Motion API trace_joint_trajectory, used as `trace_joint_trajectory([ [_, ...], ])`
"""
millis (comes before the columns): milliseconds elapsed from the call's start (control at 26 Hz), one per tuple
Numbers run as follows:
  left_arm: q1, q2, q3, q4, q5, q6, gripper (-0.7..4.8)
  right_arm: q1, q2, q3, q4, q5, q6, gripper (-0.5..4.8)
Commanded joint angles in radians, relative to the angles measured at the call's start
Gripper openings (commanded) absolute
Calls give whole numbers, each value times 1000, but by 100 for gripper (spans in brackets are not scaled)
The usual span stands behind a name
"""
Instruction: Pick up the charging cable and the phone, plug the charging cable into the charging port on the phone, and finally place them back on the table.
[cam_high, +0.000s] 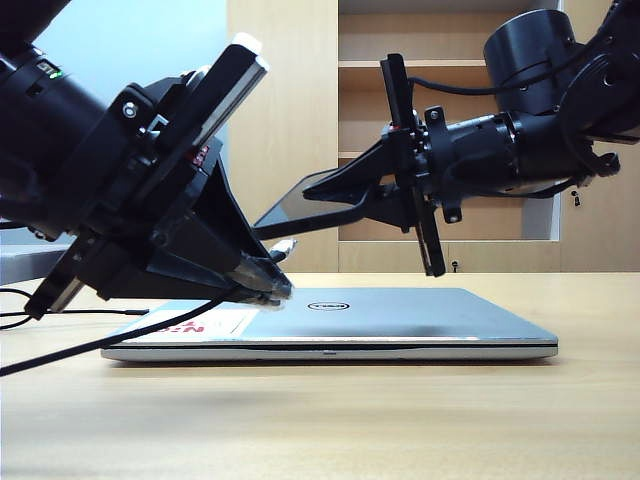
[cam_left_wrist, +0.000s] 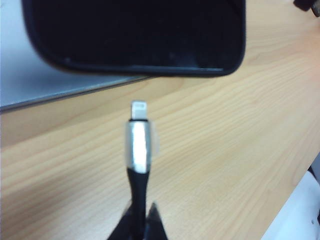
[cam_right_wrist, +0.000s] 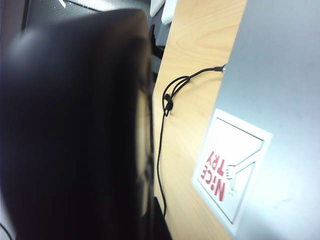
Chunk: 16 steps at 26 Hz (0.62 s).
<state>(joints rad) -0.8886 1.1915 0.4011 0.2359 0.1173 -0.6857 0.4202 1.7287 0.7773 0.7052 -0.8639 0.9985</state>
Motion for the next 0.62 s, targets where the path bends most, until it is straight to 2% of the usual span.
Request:
trace_joint_trajectory([
  [38,-2,-1,2,14,3,-7,-6,1,-6,-16,32,2,2,-6],
  [269,-2,-1,2,14,3,-7,-6,2,-6,-48,45,14,5,-6],
  [423,-2,-1,2,14,3,-7,-6,3,-6,-48,129,55,63,-6],
  [616,-2,-1,2,14,3,-6,-6,6,-6,-48,166,51,102,-6],
])
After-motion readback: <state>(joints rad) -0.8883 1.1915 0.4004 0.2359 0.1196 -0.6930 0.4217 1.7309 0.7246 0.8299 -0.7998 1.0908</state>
